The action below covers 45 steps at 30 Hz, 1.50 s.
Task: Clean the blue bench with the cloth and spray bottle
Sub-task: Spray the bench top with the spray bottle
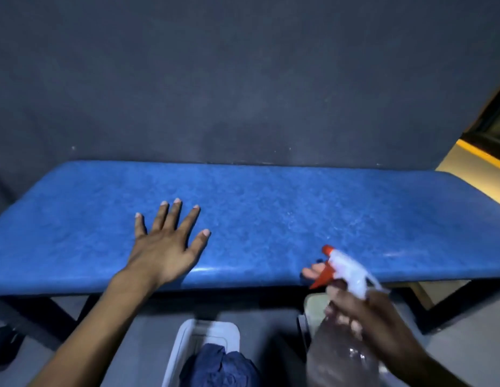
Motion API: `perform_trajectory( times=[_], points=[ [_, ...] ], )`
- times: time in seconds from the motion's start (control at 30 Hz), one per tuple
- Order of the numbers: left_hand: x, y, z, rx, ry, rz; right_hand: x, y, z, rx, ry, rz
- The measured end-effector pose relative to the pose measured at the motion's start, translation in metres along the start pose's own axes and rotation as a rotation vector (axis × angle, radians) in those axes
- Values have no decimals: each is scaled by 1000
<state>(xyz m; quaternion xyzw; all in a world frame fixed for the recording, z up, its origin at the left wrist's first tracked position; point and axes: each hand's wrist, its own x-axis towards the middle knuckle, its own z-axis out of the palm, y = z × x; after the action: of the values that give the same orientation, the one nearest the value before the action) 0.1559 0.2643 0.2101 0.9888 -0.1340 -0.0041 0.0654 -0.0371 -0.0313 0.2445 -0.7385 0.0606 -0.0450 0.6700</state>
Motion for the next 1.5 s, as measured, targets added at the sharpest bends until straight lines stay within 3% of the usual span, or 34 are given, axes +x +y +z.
perform_trajectory(
  times=[0.13, 0.23, 0.5, 0.83, 1.0, 1.3, 1.5],
  points=[
    [9, 32, -9, -34, -79, 138, 24, -42, -13, 4, 9, 62],
    [11, 72, -3, -89, -47, 237, 45, -44, -5, -108, -8, 138],
    [14, 75, 9, -155, 56, 218, 62, -21, 0, -480, -54, 160],
    [13, 75, 12, -166, 91, 198, 63, -16, -25, -473, 13, 121],
    [13, 75, 13, -161, 96, 200, 66, -5, -10, -639, -19, 104],
    [13, 71, 10, -131, 47, 203, 48, 10, -37, -425, 170, 131],
    [24, 109, -2, -61, -29, 224, 20, -5, -118, -552, 329, 222]
  ],
)
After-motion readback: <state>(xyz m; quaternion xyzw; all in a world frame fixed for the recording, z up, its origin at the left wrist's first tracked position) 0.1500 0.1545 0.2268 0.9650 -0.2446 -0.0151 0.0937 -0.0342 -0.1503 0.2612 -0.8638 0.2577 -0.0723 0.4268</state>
